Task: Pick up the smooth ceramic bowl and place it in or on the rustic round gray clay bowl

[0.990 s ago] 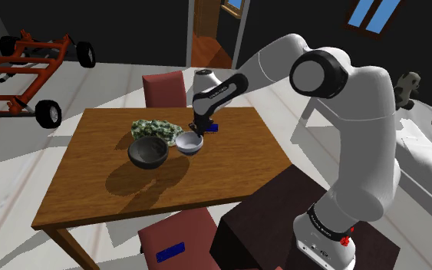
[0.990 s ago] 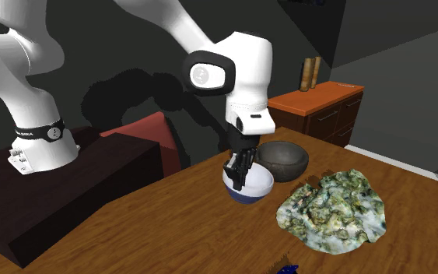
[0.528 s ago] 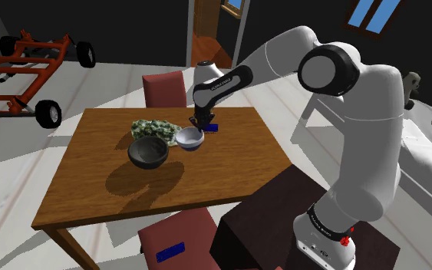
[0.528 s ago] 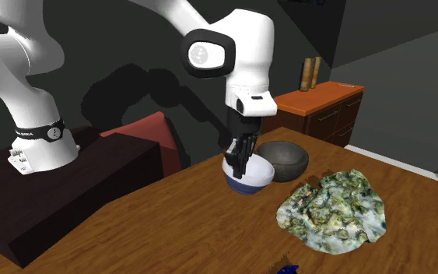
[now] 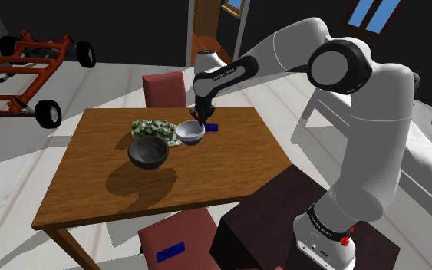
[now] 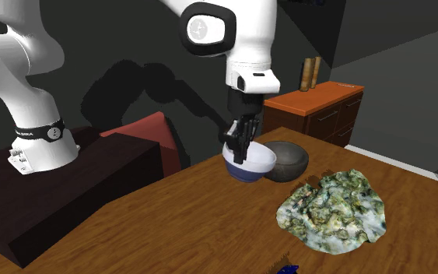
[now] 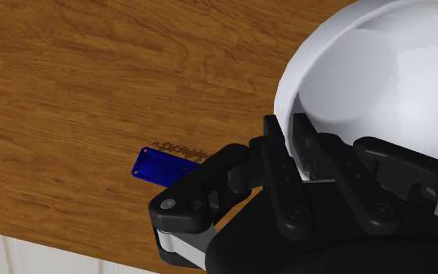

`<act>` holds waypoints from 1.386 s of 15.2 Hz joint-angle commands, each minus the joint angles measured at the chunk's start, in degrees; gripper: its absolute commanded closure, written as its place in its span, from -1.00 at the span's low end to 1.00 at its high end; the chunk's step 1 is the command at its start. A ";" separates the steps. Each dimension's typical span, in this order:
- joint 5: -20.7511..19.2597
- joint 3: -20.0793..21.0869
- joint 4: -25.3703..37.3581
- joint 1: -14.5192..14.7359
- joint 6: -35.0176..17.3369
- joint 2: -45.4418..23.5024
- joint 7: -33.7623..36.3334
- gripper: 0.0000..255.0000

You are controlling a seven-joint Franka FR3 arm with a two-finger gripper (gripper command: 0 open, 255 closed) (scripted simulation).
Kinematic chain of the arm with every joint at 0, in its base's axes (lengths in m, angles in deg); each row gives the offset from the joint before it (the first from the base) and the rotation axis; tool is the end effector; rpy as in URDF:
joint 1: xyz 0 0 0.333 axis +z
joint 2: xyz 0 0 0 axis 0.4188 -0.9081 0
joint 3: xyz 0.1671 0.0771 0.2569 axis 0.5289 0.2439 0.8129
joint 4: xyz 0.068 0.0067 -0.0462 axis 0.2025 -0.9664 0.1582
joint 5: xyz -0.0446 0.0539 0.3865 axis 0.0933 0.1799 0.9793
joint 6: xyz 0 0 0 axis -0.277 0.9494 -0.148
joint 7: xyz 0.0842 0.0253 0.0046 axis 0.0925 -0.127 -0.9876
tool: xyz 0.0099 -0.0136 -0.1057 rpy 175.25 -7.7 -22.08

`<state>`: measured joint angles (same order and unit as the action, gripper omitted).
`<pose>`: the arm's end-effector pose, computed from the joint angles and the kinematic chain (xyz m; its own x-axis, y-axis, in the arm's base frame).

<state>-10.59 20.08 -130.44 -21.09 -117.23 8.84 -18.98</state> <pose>0.6429 0.0834 0.2856 0.9890 -0.1475 -0.0102 -0.1467 -0.9876 0.0554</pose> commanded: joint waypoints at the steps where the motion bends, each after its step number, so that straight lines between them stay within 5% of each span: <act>1: 0.14 0.07 0.38 -0.04 1.22 0.85 -0.13 1.00; 8: 0.56 0.26 1.77 -0.13 5.19 3.44 -0.55 1.00; 21: -1.20 2.91 32.61 10.93 21.20 -12.15 11.17 1.00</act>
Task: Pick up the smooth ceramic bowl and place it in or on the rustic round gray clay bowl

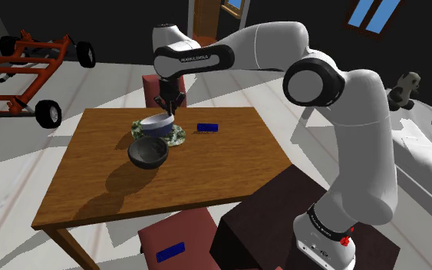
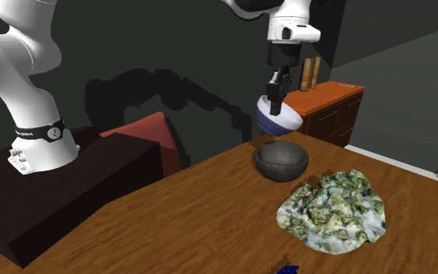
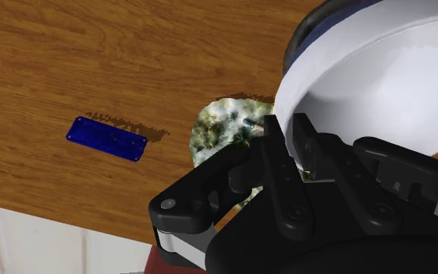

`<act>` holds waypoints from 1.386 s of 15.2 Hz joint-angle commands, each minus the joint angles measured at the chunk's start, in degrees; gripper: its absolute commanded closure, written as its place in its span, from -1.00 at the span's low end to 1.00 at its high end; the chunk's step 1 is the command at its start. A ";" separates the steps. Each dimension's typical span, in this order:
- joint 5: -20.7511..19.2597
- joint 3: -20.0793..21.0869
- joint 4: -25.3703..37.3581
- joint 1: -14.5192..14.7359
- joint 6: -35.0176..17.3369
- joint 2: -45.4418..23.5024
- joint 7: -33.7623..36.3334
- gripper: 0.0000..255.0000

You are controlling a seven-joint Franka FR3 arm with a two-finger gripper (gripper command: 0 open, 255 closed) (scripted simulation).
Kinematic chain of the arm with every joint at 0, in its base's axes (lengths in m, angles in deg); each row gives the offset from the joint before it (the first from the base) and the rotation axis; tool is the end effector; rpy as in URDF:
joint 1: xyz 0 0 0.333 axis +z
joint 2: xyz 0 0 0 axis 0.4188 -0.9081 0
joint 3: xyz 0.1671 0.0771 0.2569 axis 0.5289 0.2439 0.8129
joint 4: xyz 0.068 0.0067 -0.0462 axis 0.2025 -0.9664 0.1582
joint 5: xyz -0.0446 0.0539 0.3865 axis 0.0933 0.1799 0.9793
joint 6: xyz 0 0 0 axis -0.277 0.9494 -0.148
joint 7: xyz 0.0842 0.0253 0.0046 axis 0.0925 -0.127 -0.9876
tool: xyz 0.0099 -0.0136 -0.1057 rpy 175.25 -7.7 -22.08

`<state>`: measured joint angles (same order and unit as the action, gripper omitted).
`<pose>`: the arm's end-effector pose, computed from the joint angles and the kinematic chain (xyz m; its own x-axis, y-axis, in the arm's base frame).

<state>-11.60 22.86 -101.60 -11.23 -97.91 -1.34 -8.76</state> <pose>0.6906 0.2285 0.3650 0.9892 -0.1460 -0.0099 -0.1453 -0.9879 0.0549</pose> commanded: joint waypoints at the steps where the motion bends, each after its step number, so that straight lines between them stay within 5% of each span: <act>1: -0.33 0.21 7.53 2.04 3.69 -3.94 1.64 1.00; 2: -0.55 0.28 13.67 3.47 6.62 -7.20 2.55 1.00; 21: -1.18 -0.16 6.18 3.28 -5.04 -11.42 3.42 1.00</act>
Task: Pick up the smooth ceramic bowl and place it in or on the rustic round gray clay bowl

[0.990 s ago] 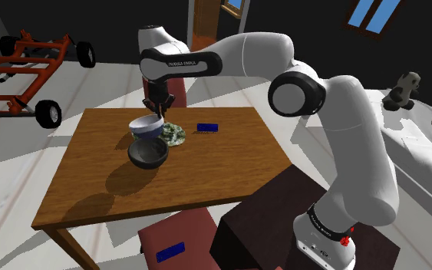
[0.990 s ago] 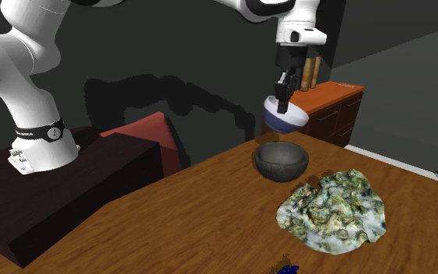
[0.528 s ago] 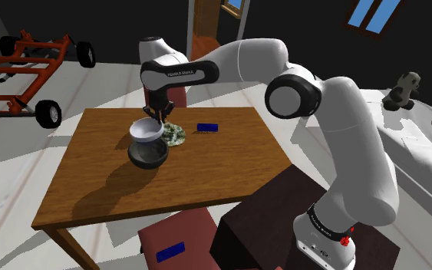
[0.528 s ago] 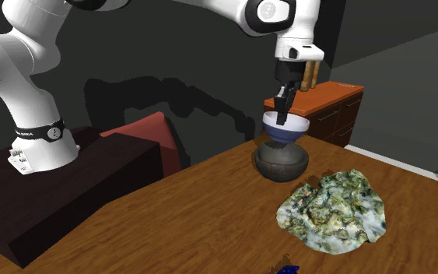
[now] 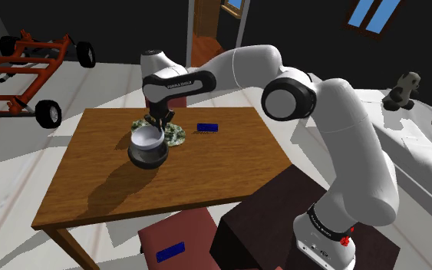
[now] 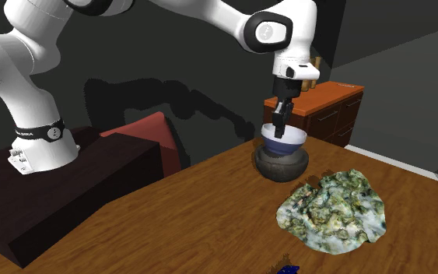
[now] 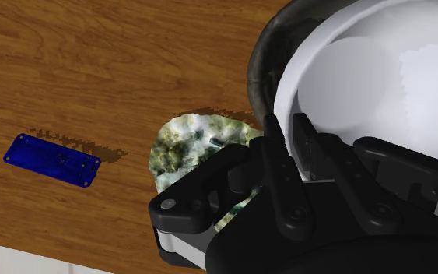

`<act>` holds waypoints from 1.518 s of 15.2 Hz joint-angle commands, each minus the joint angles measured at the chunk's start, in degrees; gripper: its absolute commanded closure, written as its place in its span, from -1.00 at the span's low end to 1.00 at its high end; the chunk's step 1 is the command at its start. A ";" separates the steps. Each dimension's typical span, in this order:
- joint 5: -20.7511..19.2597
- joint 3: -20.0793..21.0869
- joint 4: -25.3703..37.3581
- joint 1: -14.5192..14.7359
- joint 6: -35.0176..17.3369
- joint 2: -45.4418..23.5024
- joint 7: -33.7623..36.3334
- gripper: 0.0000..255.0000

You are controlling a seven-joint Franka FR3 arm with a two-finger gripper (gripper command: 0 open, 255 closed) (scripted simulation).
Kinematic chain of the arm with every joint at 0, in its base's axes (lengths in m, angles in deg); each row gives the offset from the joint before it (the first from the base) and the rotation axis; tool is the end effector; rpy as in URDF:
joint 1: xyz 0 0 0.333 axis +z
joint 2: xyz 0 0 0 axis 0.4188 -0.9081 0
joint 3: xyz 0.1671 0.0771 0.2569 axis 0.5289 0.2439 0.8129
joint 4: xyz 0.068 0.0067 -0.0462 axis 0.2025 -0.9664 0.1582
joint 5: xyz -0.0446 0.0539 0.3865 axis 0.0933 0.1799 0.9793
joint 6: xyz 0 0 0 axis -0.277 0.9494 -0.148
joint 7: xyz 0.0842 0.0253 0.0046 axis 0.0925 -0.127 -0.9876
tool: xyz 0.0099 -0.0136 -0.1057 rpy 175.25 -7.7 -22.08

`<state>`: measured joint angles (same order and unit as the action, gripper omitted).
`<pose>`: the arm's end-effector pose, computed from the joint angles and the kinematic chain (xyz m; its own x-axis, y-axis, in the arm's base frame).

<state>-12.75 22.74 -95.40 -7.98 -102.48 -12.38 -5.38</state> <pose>0.7039 0.2721 0.2797 0.9890 -0.1474 -0.0110 -0.1466 -0.9876 0.0557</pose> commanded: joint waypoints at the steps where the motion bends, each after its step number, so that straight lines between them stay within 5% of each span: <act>1: -0.08 -0.06 -0.19 0.03 -0.98 -0.74 0.08 1.00; 11: -0.16 -0.12 -0.42 0.05 -1.88 -1.41 0.15 1.00; 12: -0.16 -0.12 -0.42 0.05 -1.88 -1.41 0.16 -1.00; 23: 0.21 0.15 2.55 0.24 3.63 1.15 -0.13 -1.00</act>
<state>-12.56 22.88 -92.89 -7.70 -99.15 -11.44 -5.45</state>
